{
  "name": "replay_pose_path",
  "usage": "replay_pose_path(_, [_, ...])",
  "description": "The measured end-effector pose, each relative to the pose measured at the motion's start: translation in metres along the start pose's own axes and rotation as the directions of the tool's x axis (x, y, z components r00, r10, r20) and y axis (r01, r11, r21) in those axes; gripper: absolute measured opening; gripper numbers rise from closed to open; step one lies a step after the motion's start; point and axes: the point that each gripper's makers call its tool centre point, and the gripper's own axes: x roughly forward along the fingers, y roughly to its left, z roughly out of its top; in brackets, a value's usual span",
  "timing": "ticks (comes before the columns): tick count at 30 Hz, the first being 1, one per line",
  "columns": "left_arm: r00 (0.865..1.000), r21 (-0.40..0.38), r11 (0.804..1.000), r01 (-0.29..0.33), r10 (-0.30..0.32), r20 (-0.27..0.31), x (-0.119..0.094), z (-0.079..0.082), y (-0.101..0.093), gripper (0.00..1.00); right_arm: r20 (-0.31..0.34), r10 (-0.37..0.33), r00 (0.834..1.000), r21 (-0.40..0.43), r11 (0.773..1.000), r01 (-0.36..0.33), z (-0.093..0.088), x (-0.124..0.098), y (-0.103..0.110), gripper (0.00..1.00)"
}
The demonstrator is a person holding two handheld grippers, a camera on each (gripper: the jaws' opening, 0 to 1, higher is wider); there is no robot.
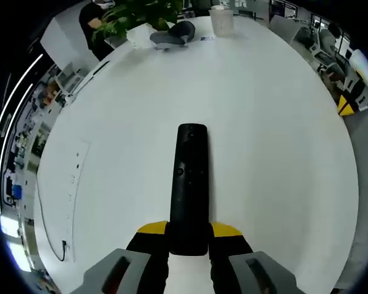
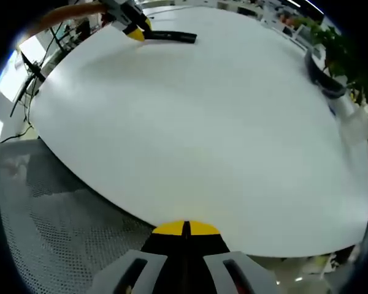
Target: Press the specified remote control buttons in sequence, fully releasing each button before pressing the next.
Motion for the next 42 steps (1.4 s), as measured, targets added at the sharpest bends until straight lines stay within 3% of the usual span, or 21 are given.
replay_pose_path(4, [1.000,0.007,1.000,0.000,0.000,-0.007,0.002,0.000,0.009,0.23,-0.026,0.002,1.000,0.014,1.000,-0.001,-0.003,-0.001,-0.001,0.00])
replay_pose_path(10, [0.999,0.040,0.999,-0.003,0.005,-0.045,0.006,-0.003,0.020,0.23,0.089,-0.023,0.996,-0.025,0.999,0.025,0.015,-0.012,-0.004,0.00])
replay_pose_path(13, [0.998,0.070,0.997,-0.013,0.017,-0.061,0.008,-0.005,0.025,0.23,0.192,-0.027,0.981,0.005,1.000,0.026,0.029,-0.022,-0.007,0.00])
replay_pose_path(15, [0.997,0.089,0.996,-0.024,0.030,-0.068,0.011,-0.005,0.027,0.23,0.288,-0.031,0.957,0.028,0.999,0.024,0.042,-0.034,-0.008,0.00])
replay_pose_path(18, [0.998,0.066,0.998,-0.007,0.011,-0.066,0.013,-0.004,0.025,0.23,0.425,-0.066,0.903,0.011,0.998,0.068,0.059,-0.053,-0.012,0.00])
replay_pose_path(19, [0.998,0.067,0.998,-0.004,0.009,-0.068,0.013,-0.004,0.024,0.23,0.443,-0.075,0.893,0.008,0.997,0.080,0.060,-0.055,-0.012,0.00])
replay_pose_path(20, [0.997,0.069,0.998,-0.003,0.008,-0.073,0.014,-0.005,0.024,0.23,0.448,-0.076,0.891,-0.016,0.995,0.093,0.061,-0.055,-0.011,0.00])
replay_pose_path(22, [0.998,0.072,0.997,0.001,0.004,-0.069,0.014,-0.004,0.024,0.23,0.400,-0.071,0.914,-0.060,0.993,0.104,0.055,-0.048,-0.007,0.00])
replay_pose_path(23, [0.997,0.072,0.997,0.005,0.000,-0.071,0.015,-0.004,0.025,0.23,0.396,-0.076,0.915,-0.056,0.993,0.107,0.055,-0.048,-0.007,0.00])
replay_pose_path(25, [0.997,0.067,0.998,0.013,-0.008,-0.071,0.015,-0.005,0.025,0.23,0.443,-0.078,0.893,-0.055,0.992,0.114,0.061,-0.055,-0.007,0.00])
replay_pose_path(26, [0.998,0.064,0.998,0.018,-0.014,-0.069,0.015,-0.005,0.025,0.24,0.488,-0.088,0.868,-0.033,0.992,0.119,0.067,-0.061,-0.009,0.00])
replay_pose_path(27, [0.998,0.056,0.998,0.028,-0.024,-0.065,0.015,-0.005,0.025,0.24,0.510,-0.086,0.856,-0.021,0.993,0.113,0.069,-0.064,-0.010,0.00])
replay_pose_path(29, [0.997,0.041,0.998,0.046,-0.044,-0.056,0.015,-0.006,0.025,0.24,0.516,-0.087,0.852,0.001,0.995,0.100,0.068,-0.068,-0.011,0.00])
replay_pose_path(30, [0.997,0.043,0.998,0.053,-0.051,-0.053,0.015,-0.006,0.025,0.24,0.538,-0.085,0.838,0.007,0.995,0.096,0.071,-0.072,-0.011,0.00])
replay_pose_path(31, [0.997,0.045,0.997,0.055,-0.053,-0.051,0.014,-0.005,0.023,0.24,0.592,-0.089,0.801,0.013,0.995,0.101,0.078,-0.080,-0.011,0.00])
replay_pose_path(34, [0.997,0.033,0.998,0.059,-0.057,-0.046,0.013,-0.005,0.022,0.24,0.656,-0.122,0.745,0.008,0.988,0.155,0.085,-0.093,-0.014,0.00])
replay_pose_path(35, [0.997,0.018,0.998,0.058,-0.057,-0.043,0.013,-0.005,0.021,0.24,0.687,-0.142,0.712,0.026,0.985,0.171,0.089,-0.099,-0.017,0.07])
replay_pose_path(37, [0.997,0.002,0.998,0.061,-0.060,-0.038,0.014,-0.006,0.023,0.24,0.716,-0.142,0.684,0.040,0.986,0.163,0.093,-0.104,-0.017,0.16])
replay_pose_path(38, [0.997,-0.015,0.998,0.064,-0.064,-0.035,0.015,-0.006,0.024,0.24,0.720,-0.146,0.678,0.041,0.985,0.169,0.092,-0.106,-0.018,0.21])
replay_pose_path(40, [0.997,-0.035,0.997,0.062,-0.063,-0.033,0.014,-0.007,0.024,0.24,0.756,-0.181,0.629,0.058,0.976,0.212,0.098,-0.114,-0.024,0.34])
replay_pose_path(42, [0.998,-0.043,0.997,0.061,-0.062,-0.030,0.010,-0.005,0.019,0.24,0.769,-0.186,0.612,0.062,0.974,0.217,0.099,-0.117,-0.024,0.45])
